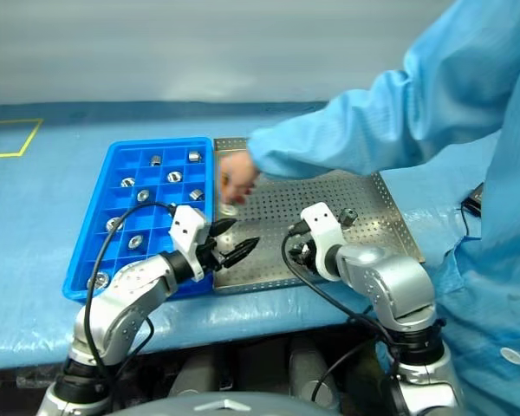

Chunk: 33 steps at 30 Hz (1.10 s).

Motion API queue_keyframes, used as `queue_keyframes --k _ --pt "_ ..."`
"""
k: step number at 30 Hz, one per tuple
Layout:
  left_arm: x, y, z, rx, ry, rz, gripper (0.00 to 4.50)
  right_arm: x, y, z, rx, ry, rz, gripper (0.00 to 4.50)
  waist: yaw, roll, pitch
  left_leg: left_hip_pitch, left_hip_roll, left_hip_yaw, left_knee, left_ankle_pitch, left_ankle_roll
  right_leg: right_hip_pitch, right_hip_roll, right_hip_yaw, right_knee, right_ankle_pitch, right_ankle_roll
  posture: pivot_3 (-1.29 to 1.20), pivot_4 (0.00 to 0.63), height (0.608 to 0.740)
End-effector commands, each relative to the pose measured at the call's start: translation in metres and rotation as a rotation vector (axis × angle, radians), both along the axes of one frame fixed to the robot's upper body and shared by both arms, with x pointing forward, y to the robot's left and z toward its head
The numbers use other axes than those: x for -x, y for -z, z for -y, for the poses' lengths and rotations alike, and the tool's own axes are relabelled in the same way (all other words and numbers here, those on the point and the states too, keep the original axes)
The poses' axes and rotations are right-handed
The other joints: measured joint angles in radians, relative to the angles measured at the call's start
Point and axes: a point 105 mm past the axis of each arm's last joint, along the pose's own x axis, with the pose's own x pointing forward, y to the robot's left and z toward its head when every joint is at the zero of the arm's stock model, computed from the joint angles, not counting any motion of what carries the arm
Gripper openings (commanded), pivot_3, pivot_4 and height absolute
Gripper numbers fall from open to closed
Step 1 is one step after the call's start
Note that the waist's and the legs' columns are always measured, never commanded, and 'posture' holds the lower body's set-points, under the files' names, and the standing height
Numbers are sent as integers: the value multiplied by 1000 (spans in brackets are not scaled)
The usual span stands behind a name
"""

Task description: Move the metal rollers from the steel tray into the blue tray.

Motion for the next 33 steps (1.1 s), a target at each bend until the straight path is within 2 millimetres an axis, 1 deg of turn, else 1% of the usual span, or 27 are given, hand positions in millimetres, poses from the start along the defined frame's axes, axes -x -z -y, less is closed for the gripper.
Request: queue_keyframes --k 1,2,3,5,6,8,10,11,15,17,21,24,29,33 --pt "-5 -17 -16 -6 -77 72 3764 4 -32 -24 -92 -98 133 1731 0 0 0 0 0 0 0 0 0 0 0 0 0 0 0 -31 150 740" --pt "-8 -17 -24 -22 -120 73 3764 6 -37 -32 -109 -141 148 1731 0 0 0 0 0 0 0 0 0 0 0 0 0 0 0 -26 150 740" --pt "-14 -15 -37 -64 -200 74 3764 8 -43 -42 -133 -184 179 1731 1 0 0 0 0 0 0 0 0 0 0 0 0 0 0 -7 150 740" --pt "-21 -15 -55 -113 -308 75 3764 11 -53 -54 -177 -243 218 1731 3 0 0 0 0 0 0 0 0 0 -1 0 0 0 1 -2 150 740" --pt "-23 -16 -60 -123 -339 74 3764 13 -57 -60 -213 -270 226 1731 1 0 0 0 0 0 0 0 0 0 0 0 0 0 1 0 150 740" --pt "-19 -19 -71 -160 -365 72 3764 25 -65 -81 -292 -396 221 1731 3 0 0 0 1 -1 0 0 0 0 1 0 0 0 1 20 150 740" --pt "-15 -18 -81 -208 -385 60 3764 33 -66 -98 -327 -489 218 1731 4 0 0 0 1 -1 0 0 0 0 1 -1 0 0 0 39 150 740" --pt "-15 -17 -83 -219 -390 54 3764 34 -66 -101 -332 -507 220 1731 7 0 0 0 1 -1 -1 0 0 0 0 -1 0 0 0 44 150 740" --pt "-15 -14 -115 -283 -537 23 3764 35 -63 -134 -353 -612 229 1731 21 0 0 0 0 -1 -1 0 0 0 0 -1 0 0 0 73 150 740" --pt "-15 -15 -126 -302 -590 18 3764 34 -60 -149 -342 -657 239 1731 29 0 0 0 0 -1 -1 0 0 0 0 -2 0 0 0 85 150 740" --pt "-13 -18 -135 -321 -624 20 3764 32 -53 -166 -336 -713 239 1731 51 0 0 0 0 -1 -1 0 -1 0 0 -2 0 1 -1 110 150 740" --pt "-9 -19 -133 -318 -608 17 3764 26 -45 -174 -323 -719 238 1731 59 -1 0 0 0 -1 -1 0 -1 0 -2 -3 0 3 -5 127 150 740" --pt "-4 -17 -129 -310 -594 6 3764 18 -37 -178 -315 -703 227 1731 68 -1 0 0 0 -1 -1 0 -2 0 -2 -3 0 3 -5 145 150 740" --pt "-2 -17 -127 -312 -581 4 3764 16 -32 -178 -304 -708 218 1731 72 -1 0 0 1 -1 -1 0 -2 0 -2 -4 0 2 -6 147 150 740"
